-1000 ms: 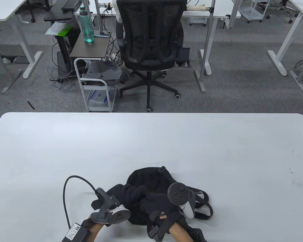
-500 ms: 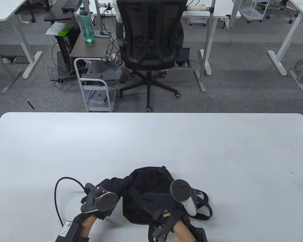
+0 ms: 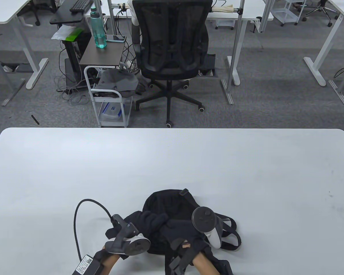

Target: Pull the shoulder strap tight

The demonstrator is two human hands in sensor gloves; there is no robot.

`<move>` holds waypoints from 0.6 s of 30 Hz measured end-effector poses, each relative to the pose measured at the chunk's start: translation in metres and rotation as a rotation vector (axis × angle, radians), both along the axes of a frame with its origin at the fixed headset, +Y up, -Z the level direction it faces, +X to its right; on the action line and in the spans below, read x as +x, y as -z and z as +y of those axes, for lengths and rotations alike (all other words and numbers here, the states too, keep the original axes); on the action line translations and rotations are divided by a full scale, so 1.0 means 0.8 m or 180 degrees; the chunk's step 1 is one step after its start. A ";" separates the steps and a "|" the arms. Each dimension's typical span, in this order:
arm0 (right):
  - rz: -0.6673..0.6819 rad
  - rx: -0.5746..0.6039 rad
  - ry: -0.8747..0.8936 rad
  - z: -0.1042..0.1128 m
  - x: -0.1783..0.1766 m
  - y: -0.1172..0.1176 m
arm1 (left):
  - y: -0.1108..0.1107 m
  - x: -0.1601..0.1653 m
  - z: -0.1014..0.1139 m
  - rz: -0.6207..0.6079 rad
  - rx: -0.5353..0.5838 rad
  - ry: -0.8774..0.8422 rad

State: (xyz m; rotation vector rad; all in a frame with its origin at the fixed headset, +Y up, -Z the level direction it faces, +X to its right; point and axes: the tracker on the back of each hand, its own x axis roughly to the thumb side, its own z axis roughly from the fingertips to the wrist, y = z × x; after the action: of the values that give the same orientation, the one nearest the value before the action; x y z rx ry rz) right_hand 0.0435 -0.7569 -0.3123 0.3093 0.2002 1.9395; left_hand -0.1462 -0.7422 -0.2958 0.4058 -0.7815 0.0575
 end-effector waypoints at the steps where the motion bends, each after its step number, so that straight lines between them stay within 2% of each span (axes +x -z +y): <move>1: 0.0005 0.0001 -0.0017 0.001 0.000 0.000 | 0.002 -0.001 0.000 0.0001 -0.0015 -0.0003; 10: 0.0065 -0.0003 -0.0065 0.001 -0.003 0.001 | 0.020 -0.024 -0.002 0.0301 -0.0052 0.0091; 13: 0.0037 -0.0035 -0.0038 -0.002 0.001 0.003 | 0.014 -0.020 0.005 0.0347 0.0063 0.0110; 18: 0.0040 -0.0059 0.0055 -0.008 0.002 0.007 | -0.007 0.001 0.018 0.0044 0.0240 0.0056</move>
State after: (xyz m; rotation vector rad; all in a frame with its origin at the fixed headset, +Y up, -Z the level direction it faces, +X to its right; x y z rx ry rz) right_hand 0.0454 -0.7632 -0.3178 0.3100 0.2229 1.9180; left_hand -0.1450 -0.7282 -0.2904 0.4703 -0.7752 0.0089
